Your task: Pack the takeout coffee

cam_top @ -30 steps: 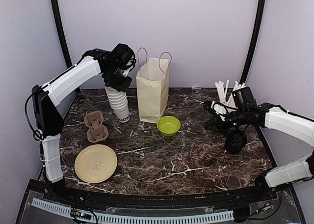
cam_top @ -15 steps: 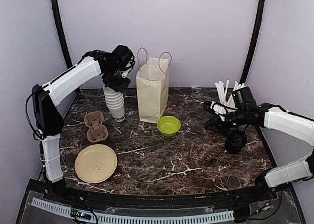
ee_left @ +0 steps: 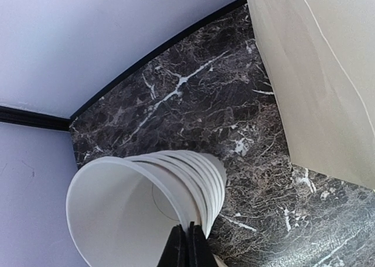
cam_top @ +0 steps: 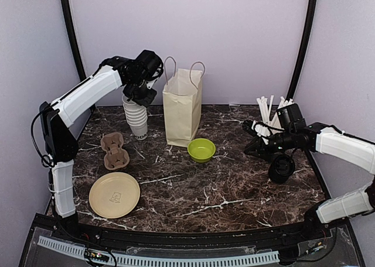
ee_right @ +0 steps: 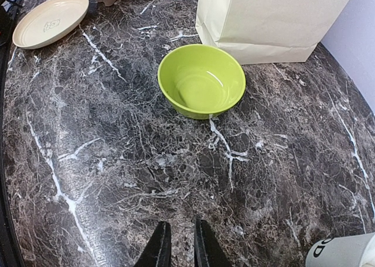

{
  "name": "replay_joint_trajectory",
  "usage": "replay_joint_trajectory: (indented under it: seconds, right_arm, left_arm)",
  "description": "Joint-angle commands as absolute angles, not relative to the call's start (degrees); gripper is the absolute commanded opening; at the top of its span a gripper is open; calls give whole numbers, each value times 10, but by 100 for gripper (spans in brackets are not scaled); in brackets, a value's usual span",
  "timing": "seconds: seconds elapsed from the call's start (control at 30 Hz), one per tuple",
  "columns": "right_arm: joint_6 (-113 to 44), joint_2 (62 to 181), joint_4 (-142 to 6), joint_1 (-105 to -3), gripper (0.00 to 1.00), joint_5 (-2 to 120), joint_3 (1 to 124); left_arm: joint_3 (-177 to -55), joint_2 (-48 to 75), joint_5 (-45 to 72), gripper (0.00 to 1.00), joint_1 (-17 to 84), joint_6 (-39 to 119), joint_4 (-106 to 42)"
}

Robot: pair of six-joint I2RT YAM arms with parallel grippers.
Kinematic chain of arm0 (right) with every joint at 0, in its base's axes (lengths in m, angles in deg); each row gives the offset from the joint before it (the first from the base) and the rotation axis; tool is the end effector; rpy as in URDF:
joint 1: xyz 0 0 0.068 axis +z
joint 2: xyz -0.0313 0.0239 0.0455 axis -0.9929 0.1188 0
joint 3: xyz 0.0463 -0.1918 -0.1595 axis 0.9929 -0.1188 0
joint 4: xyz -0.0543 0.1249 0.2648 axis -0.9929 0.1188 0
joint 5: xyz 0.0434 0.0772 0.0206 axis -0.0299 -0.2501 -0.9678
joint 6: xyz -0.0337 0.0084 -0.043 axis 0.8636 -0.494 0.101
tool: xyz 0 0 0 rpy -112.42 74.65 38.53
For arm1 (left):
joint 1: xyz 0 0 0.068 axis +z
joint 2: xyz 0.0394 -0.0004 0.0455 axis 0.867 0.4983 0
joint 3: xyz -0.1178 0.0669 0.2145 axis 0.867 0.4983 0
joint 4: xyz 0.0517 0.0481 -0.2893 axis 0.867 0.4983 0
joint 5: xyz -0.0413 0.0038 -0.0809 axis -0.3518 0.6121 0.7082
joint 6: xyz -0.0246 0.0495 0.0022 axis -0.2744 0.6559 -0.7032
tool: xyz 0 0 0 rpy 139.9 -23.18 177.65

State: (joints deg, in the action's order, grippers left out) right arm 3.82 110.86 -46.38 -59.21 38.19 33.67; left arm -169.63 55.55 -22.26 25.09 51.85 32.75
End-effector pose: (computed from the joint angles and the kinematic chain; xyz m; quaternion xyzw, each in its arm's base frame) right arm 0.2635 0.1366 0.2109 -0.4992 0.7514 0.2006 0.3820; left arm 0.3907 -0.2526 0.3478 0.2119 0.9018 0.1251 0.3552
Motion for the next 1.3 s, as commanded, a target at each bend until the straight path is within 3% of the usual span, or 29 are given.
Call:
replay_joint_trajectory:
  seconds: [0.0,0.07,0.1,0.17,0.4,0.9,1.27]
  right_arm:
    - [42,1110,-476,-589,13,388,337]
    - [42,1109,-475,-589,13,389,338]
    - [42,1108,-475,-589,13,389,337]
    - [43,1107,-475,-589,13,390,336]
    - [43,1110,-474,-589,13,386,336]
    - [44,1112,-475,-589,13,393,335]
    - [40,1116,-476,-589,12,397,337]
  left_arm:
    - [-1685,531,-314,0,239,521,312]
    - [-1724,538,-161,0,271,484,346]
    - [-1720,533,-169,0,266,464,340]
    - [-1669,524,-297,0,247,510,294]
    - [-1699,534,-247,0,254,487,330]
    - [-1732,478,-312,0,221,509,310]
    - [-1723,407,-331,0,104,572,280]
